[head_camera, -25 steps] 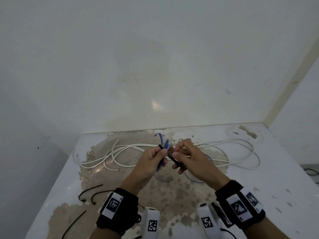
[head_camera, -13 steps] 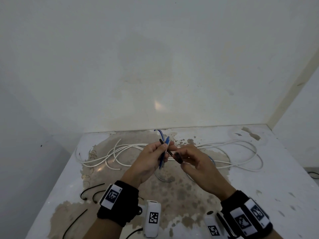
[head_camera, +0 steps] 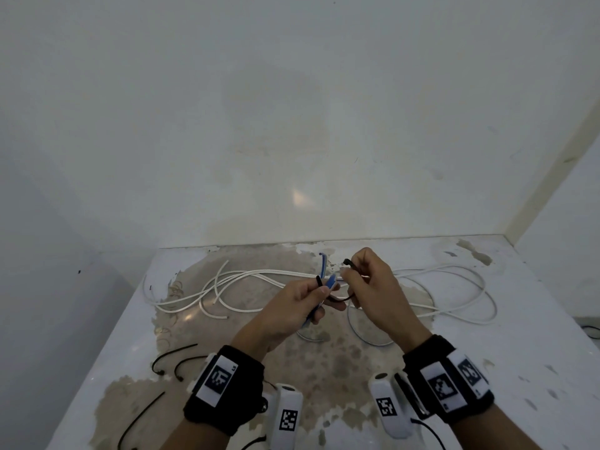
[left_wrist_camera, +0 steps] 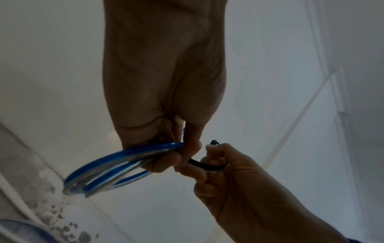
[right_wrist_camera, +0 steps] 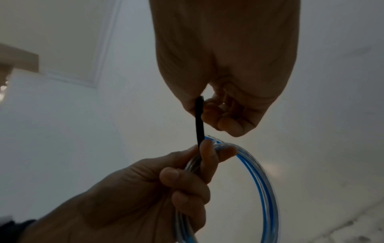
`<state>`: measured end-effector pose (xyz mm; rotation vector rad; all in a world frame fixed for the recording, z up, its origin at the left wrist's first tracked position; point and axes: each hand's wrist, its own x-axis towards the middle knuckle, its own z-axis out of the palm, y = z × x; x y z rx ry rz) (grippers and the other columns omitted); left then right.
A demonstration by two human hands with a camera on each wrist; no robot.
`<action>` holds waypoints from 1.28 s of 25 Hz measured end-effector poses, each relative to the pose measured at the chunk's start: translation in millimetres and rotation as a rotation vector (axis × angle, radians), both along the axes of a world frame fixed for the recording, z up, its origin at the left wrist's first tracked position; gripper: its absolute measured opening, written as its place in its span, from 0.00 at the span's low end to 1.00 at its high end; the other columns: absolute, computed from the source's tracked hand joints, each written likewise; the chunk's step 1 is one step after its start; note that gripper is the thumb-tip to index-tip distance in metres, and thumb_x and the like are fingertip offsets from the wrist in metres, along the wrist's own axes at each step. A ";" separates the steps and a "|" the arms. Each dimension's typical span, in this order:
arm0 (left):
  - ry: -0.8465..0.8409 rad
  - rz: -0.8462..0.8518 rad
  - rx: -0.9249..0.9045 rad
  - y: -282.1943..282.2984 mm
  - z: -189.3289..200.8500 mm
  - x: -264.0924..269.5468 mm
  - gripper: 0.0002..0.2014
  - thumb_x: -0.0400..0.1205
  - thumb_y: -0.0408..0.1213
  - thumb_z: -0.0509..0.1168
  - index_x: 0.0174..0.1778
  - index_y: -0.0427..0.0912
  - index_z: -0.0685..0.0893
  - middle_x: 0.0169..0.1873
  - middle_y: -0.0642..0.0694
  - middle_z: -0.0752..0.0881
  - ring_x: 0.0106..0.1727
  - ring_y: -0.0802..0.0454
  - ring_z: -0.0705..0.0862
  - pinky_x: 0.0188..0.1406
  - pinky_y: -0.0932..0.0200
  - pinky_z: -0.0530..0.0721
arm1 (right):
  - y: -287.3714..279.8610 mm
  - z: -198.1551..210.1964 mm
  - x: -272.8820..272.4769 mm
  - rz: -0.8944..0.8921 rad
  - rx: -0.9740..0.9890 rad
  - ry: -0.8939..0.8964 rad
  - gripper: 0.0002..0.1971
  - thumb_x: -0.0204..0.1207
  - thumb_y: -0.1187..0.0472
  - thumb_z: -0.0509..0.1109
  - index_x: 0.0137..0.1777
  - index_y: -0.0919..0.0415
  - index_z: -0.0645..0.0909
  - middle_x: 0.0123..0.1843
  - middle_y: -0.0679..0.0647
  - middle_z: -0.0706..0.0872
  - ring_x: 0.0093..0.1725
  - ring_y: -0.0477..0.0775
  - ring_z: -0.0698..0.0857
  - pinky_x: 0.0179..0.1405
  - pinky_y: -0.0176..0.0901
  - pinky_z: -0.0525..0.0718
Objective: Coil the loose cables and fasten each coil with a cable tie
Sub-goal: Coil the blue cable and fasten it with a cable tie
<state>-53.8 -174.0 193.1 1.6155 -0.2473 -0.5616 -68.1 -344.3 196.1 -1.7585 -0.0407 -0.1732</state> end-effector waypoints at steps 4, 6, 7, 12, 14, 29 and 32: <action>-0.037 -0.060 0.043 -0.4 1.0 -3.7 0.14 0.90 0.36 0.55 0.64 0.32 0.80 0.50 0.40 0.91 0.27 0.57 0.72 0.30 0.68 0.73 | -1.6 -5.6 9.4 -0.121 -0.203 -0.104 0.14 0.83 0.66 0.68 0.41 0.51 0.68 0.30 0.49 0.70 0.27 0.47 0.67 0.28 0.41 0.71; -0.049 -0.105 0.068 -0.8 2.9 -6.2 0.15 0.90 0.37 0.55 0.65 0.34 0.81 0.49 0.45 0.91 0.28 0.57 0.72 0.30 0.68 0.72 | -2.5 -4.6 15.3 -0.103 -0.242 -0.075 0.07 0.83 0.65 0.68 0.50 0.52 0.77 0.29 0.50 0.74 0.25 0.44 0.71 0.27 0.36 0.74; -0.051 -0.121 0.072 -0.3 3.7 -6.9 0.15 0.90 0.38 0.56 0.66 0.34 0.80 0.48 0.48 0.91 0.28 0.57 0.72 0.31 0.67 0.71 | -3.9 -3.9 18.0 -0.079 -0.263 -0.045 0.06 0.84 0.64 0.68 0.55 0.53 0.80 0.30 0.52 0.75 0.26 0.45 0.74 0.29 0.41 0.79; -0.049 -0.166 0.050 5.6 5.4 -4.4 0.15 0.90 0.37 0.55 0.67 0.35 0.80 0.49 0.49 0.91 0.29 0.59 0.72 0.33 0.68 0.71 | -10.1 -0.8 24.8 0.054 -0.270 0.020 0.09 0.86 0.61 0.67 0.58 0.58 0.88 0.44 0.55 0.91 0.23 0.51 0.84 0.27 0.48 0.88; -0.043 -0.161 0.033 8.0 3.3 -2.4 0.15 0.90 0.38 0.55 0.67 0.35 0.80 0.49 0.48 0.91 0.29 0.59 0.72 0.34 0.67 0.71 | -9.9 0.6 24.0 0.096 -0.276 0.026 0.10 0.87 0.61 0.65 0.58 0.59 0.88 0.48 0.52 0.91 0.23 0.50 0.84 0.27 0.46 0.89; -0.030 -0.086 -0.032 6.0 -11.0 7.7 0.15 0.90 0.37 0.56 0.67 0.37 0.81 0.54 0.39 0.91 0.27 0.60 0.73 0.30 0.66 0.71 | -6.9 -8.0 15.7 0.134 -0.195 0.042 0.06 0.85 0.61 0.68 0.52 0.61 0.85 0.34 0.64 0.86 0.21 0.46 0.79 0.21 0.44 0.83; -0.020 -0.068 -0.033 6.3 -12.0 8.1 0.15 0.89 0.37 0.56 0.67 0.36 0.81 0.55 0.41 0.91 0.27 0.60 0.72 0.30 0.66 0.73 | -6.1 -7.9 17.8 0.131 -0.162 0.077 0.05 0.85 0.60 0.69 0.50 0.60 0.85 0.32 0.64 0.83 0.20 0.45 0.79 0.20 0.43 0.81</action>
